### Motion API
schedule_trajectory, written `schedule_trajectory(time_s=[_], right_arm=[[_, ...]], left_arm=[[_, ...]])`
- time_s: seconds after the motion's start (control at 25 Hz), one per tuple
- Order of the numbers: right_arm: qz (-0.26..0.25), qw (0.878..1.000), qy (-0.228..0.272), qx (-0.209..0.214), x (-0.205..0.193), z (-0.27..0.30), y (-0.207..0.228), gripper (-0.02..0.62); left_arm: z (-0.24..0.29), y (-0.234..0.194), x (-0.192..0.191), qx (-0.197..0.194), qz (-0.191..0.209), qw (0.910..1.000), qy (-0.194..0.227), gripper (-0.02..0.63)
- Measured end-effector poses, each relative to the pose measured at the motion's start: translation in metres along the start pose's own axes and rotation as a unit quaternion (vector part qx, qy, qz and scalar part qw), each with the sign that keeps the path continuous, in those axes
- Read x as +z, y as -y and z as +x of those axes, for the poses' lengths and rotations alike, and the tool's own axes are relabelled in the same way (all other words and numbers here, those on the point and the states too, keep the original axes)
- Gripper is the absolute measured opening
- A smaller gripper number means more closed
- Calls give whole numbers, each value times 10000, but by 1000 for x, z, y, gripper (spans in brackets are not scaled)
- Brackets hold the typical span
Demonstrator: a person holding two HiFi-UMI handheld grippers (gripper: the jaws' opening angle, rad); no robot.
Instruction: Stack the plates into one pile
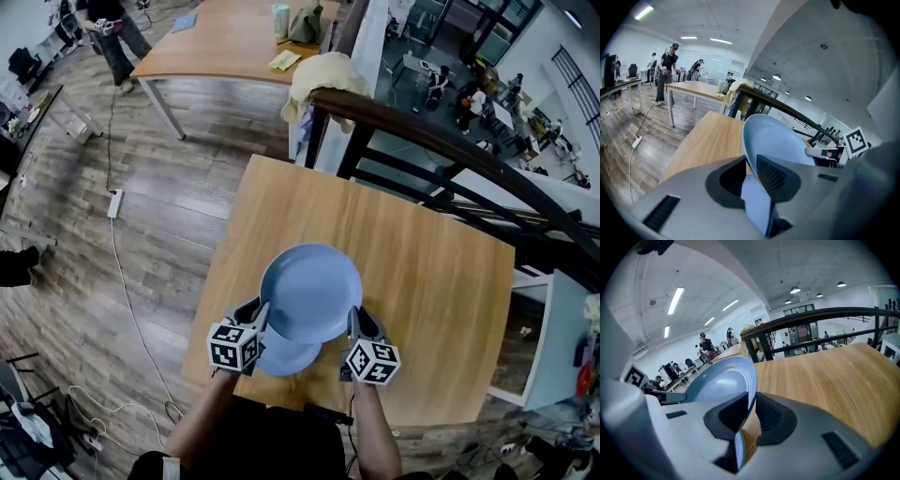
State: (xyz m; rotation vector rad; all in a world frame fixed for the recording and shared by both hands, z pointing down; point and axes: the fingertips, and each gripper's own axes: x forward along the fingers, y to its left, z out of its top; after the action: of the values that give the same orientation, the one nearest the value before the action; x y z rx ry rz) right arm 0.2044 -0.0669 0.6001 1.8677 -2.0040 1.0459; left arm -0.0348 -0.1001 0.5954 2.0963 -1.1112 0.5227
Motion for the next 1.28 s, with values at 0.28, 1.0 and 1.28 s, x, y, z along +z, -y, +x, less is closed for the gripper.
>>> schedule_trajectory(time_s=[0.28, 1.0, 1.28], right_arm=[[-88, 9998, -15, 162, -8, -23, 0, 66], [-244, 9992, 64, 310, -24, -60, -16, 64], [-184, 9998, 66, 108, -40, -77, -31, 64]], left_arm=[[-23, 17, -15, 123, -39, 9999, 91, 83], [-67, 30, -43, 147, -54, 9996, 246, 84], [-85, 24, -46, -40, 124, 9998, 169, 84]])
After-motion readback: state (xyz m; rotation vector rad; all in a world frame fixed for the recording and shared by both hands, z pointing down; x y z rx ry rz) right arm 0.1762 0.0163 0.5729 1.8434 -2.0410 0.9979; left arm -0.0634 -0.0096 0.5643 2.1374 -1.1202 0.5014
